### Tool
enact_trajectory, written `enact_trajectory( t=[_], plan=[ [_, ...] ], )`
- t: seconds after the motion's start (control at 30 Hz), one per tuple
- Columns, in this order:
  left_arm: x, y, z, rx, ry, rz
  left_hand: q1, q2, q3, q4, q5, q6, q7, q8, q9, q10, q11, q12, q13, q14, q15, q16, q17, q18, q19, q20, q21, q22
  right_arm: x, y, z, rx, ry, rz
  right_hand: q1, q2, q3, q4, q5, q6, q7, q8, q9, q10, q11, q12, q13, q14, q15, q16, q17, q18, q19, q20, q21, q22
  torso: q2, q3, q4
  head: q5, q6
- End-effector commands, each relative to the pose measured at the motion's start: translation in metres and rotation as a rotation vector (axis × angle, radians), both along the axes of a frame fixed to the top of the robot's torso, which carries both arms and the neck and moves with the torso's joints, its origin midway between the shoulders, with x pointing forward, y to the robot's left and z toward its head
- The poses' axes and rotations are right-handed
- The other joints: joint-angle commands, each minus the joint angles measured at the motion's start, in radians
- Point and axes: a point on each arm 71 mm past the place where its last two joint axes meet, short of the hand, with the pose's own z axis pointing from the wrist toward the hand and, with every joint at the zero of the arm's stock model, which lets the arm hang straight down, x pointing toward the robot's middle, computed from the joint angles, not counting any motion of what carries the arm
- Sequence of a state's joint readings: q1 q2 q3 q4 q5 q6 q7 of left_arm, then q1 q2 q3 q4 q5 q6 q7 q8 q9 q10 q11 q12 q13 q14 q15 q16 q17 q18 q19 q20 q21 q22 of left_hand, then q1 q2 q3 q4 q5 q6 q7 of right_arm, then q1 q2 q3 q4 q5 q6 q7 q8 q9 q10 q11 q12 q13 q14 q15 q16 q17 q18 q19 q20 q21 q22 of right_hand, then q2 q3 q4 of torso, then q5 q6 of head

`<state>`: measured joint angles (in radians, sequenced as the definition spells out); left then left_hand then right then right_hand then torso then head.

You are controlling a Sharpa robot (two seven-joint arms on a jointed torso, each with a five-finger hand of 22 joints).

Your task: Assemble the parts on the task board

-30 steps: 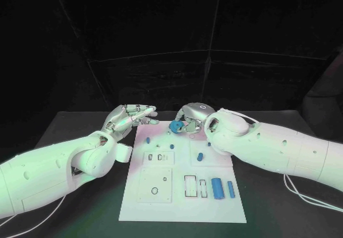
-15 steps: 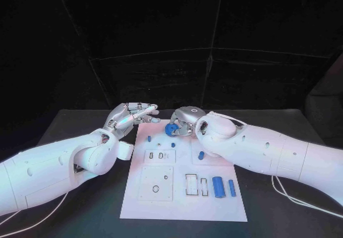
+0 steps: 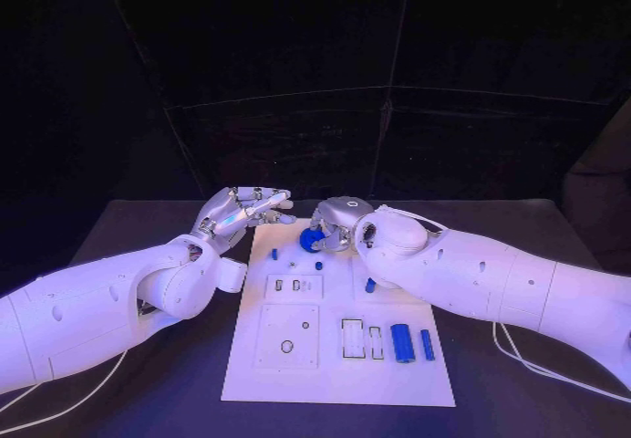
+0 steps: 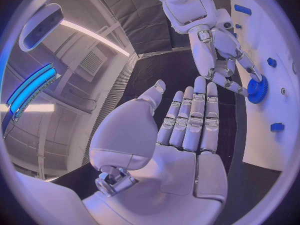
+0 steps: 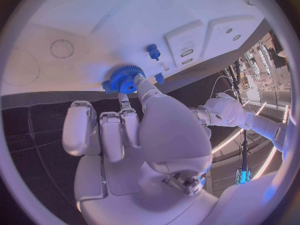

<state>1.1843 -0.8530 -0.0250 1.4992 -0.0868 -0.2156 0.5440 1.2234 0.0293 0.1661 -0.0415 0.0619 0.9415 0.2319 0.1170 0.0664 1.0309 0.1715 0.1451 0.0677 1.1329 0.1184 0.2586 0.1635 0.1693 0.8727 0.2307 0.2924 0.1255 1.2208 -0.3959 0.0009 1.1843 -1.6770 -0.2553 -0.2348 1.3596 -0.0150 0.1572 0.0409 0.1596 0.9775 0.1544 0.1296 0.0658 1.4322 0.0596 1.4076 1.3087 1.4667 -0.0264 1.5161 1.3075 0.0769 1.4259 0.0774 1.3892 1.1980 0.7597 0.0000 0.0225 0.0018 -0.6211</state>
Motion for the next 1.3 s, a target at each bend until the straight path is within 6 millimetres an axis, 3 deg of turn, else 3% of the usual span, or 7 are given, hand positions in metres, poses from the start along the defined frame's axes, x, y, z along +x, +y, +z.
enact_trajectory(
  t=[0.03,0.3,0.47,0.53,0.7,1.03,1.3],
  plan=[
    [0.0,-0.001,0.001,-0.008,-0.005,-0.014,-0.003,0.007,-0.001,-0.007,0.004,-0.006,0.004,-0.003,-0.001,-0.006,0.003,-0.004,-0.001,-0.002,0.0,-0.005,0.001,0.015,0.002,0.004,-0.004,-0.001,0.0,0.001,-0.002,-0.022,0.013,0.0,-0.012,-0.006,0.003,0.004,-0.011,-0.029,0.004,-0.019,-0.001,-0.011,0.008,-0.012,0.059,0.076,0.014,0.0,0.128,-0.005,-0.003,0.011,0.002,-0.001,0.0,0.0,-0.0003,0.001,0.0],
    [0.0,-0.002,0.001,-0.009,-0.004,-0.019,-0.003,0.007,-0.001,-0.007,0.004,-0.006,0.004,-0.003,-0.001,-0.006,0.003,-0.004,-0.001,-0.002,0.0,-0.005,0.001,0.015,0.002,0.004,-0.004,-0.001,0.001,0.0,-0.004,-0.027,0.026,-0.011,-0.058,-0.034,-0.028,0.023,-0.023,-0.157,0.015,-0.071,-0.004,-0.032,0.021,-0.034,0.039,0.076,0.027,0.0,0.13,-0.003,-0.007,0.024,0.0,-0.005,0.0,0.0002,0.0,0.002,0.001],
    [0.0,-0.002,0.001,-0.009,-0.003,-0.019,-0.003,0.007,-0.001,-0.007,0.004,-0.006,0.004,-0.003,-0.001,-0.006,0.003,-0.004,-0.001,-0.002,0.0,-0.005,0.001,0.015,0.002,0.004,-0.004,-0.001,0.001,-0.001,-0.005,-0.026,0.037,-0.012,-0.139,-0.034,-0.071,0.086,-0.02,-0.126,0.019,-0.062,0.005,-0.031,0.026,-0.032,0.042,0.077,0.031,0.001,0.133,-0.003,-0.007,0.029,0.001,-0.005,0.0,0.0005,-0.0008,0.003,0.001],
    [0.0,-0.002,0.001,-0.009,-0.003,-0.019,-0.003,0.008,0.0,-0.008,0.005,-0.006,0.004,-0.003,-0.001,-0.006,0.003,-0.005,-0.001,-0.003,0.0,-0.005,0.001,0.015,0.002,0.005,-0.005,-0.002,0.001,-0.002,-0.005,-0.023,0.042,-0.013,-0.201,-0.025,-0.108,0.139,0.031,-0.114,0.02,-0.06,0.007,-0.029,0.027,-0.028,0.046,0.078,0.032,0.003,0.137,-0.004,-0.005,0.031,0.003,-0.001,0.0,0.0004,-0.001,0.003,0.001],
    [0.0,-0.001,0.001,-0.008,-0.002,-0.018,-0.003,0.008,0.0,-0.008,0.005,-0.006,0.004,-0.003,-0.001,-0.006,0.003,-0.005,-0.001,-0.003,0.0,-0.005,0.001,0.015,0.002,0.005,-0.005,-0.002,0.001,-0.005,-0.006,-0.021,0.059,-0.02,-0.246,-0.011,-0.158,0.194,0.073,-0.101,0.021,-0.06,0.009,-0.025,0.028,-0.022,0.053,0.078,0.033,0.005,0.141,-0.004,-0.005,0.032,0.005,0.0,0.0,0.0004,-0.0013,0.002,0.0],
    [0.0,-0.001,0.001,-0.008,-0.001,-0.018,-0.003,0.008,0.0,-0.008,0.005,-0.006,0.004,-0.003,-0.001,-0.006,0.003,-0.005,-0.001,-0.003,0.0,-0.005,0.001,0.015,0.002,0.005,-0.005,-0.002,0.005,-0.014,-0.007,0.005,0.076,-0.051,-0.247,0.008,-0.18,0.215,0.085,-0.091,0.019,-0.059,0.01,-0.019,0.027,-0.015,0.062,0.08,0.033,0.008,0.15,-0.005,-0.003,0.031,0.007,0.005,0.0,0.0007,-0.0006,0.001,0.001],
    [0.0,0.0,0.001,-0.006,-0.001,-0.015,-0.003,0.008,0.0,-0.008,0.005,-0.006,0.004,-0.003,-0.001,-0.006,0.003,-0.005,-0.001,-0.003,0.0,-0.005,0.001,0.015,0.002,0.005,-0.005,-0.002,-0.001,-0.026,0.008,0.163,-0.045,-0.016,-0.172,0.016,-0.193,0.184,0.13,-0.087,0.02,-0.062,0.008,-0.003,0.028,0.002,0.082,0.083,0.033,0.014,0.162,-0.008,0.006,0.032,0.018,0.023,-0.001,0.0005,-0.0032,0.002,0.002]
  ],
)
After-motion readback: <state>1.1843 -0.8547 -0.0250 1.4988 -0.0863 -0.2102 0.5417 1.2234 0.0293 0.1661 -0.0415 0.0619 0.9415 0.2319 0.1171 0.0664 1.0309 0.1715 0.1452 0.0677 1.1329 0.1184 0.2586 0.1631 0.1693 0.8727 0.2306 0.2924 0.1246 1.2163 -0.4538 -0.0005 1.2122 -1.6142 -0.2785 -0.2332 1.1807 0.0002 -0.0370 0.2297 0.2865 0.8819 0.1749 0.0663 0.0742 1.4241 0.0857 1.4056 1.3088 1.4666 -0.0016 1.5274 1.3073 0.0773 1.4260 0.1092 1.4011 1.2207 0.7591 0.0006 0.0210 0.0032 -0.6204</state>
